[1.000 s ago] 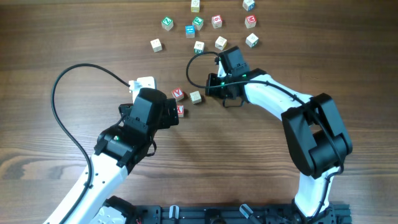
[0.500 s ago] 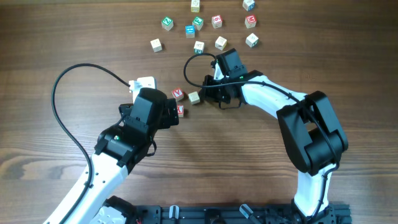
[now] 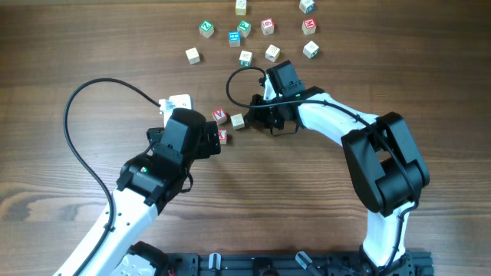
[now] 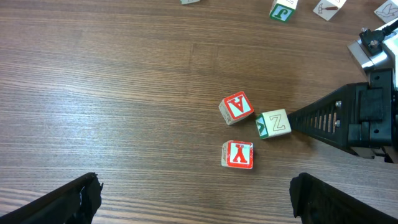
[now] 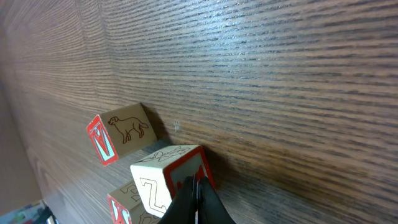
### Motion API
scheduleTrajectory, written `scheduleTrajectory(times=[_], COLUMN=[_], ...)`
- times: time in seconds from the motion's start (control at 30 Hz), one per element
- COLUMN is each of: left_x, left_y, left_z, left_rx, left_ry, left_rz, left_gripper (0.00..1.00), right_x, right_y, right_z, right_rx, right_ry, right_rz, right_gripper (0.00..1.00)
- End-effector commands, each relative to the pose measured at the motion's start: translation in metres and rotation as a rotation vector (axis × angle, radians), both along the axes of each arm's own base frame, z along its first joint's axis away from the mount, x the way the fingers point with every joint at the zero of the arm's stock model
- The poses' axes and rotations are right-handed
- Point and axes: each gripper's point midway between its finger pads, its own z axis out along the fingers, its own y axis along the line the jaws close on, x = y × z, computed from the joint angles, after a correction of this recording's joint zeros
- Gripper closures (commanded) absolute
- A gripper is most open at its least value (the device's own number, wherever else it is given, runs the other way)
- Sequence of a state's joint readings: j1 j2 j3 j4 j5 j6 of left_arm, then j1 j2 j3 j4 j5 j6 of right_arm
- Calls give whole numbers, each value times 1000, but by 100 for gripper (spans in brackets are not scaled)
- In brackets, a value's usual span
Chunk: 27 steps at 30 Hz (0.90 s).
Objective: Form a circle
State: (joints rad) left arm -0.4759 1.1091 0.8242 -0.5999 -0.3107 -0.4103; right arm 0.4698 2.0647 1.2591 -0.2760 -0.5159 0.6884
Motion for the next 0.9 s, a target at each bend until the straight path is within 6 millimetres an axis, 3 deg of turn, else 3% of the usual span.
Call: scheduleTrajectory(times=[0.0, 0.33, 0.87], left_x=[3, 3, 3], left_y=[4, 4, 4], left_z=[3, 3, 3], left_rx=[2, 2, 2], left_ry=[-13, -13, -13], left_rz=[30, 30, 30], left_gripper=[0, 0, 0], right_x=[-6, -13, -5], right_y=[-1, 5, -5], right_z=[-10, -6, -13], right_rx=[3, 52, -11], right_ry=[53, 129, 93], right_rz=[-15, -45, -82], right_gripper=[96, 96, 96])
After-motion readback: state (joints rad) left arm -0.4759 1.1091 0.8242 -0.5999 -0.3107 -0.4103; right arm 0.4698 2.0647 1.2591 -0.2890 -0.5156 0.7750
